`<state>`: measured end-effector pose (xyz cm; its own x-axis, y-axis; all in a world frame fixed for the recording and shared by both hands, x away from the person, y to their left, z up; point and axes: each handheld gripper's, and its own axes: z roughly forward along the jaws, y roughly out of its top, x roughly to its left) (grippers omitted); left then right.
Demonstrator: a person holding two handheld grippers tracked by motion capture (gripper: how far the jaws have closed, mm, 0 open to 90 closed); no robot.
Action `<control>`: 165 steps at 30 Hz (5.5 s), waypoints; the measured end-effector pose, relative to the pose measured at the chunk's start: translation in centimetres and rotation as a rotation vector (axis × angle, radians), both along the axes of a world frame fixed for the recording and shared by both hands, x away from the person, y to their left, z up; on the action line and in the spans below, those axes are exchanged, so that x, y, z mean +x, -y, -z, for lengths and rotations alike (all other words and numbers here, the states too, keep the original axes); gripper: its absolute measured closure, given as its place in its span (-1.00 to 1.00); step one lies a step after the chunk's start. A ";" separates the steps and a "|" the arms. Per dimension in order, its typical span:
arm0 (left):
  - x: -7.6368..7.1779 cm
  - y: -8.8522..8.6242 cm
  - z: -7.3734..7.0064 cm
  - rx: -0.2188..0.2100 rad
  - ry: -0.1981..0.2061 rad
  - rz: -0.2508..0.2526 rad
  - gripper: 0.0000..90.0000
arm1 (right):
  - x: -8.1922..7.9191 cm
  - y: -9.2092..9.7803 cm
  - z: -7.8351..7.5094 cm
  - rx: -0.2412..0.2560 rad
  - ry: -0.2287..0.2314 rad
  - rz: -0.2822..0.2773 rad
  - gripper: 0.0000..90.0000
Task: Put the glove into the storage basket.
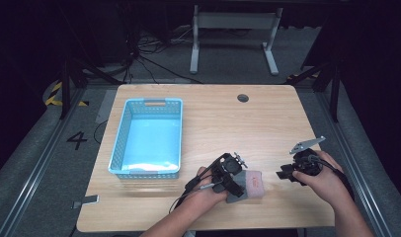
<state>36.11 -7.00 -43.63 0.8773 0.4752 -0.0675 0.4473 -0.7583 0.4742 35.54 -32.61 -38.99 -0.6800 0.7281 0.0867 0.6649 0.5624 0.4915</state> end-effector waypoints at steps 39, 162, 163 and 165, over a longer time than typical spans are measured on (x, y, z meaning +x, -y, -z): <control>-0.7 0.6 -0.6 0.030 -0.004 0.079 0.45 | 0.8 -0.6 -0.5 0.040 0.013 -0.011 0.40; 17.6 -24.7 -6.5 0.134 -0.019 -0.245 0.46 | 0.1 0.6 1.9 0.031 -0.031 0.075 0.35; 17.8 -24.7 -6.2 0.129 -0.022 -0.235 0.46 | 0.1 0.6 2.0 0.030 -0.031 0.073 0.35; 18.1 -24.7 -5.8 0.129 -0.034 -0.228 0.46 | 0.1 0.5 2.0 0.028 -0.033 0.070 0.35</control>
<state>54.21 17.74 -37.78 0.7447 0.6671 -0.0210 0.6276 -0.6892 0.3621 35.69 -33.12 -41.00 -0.6237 0.7709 0.1292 0.7182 0.4999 0.4840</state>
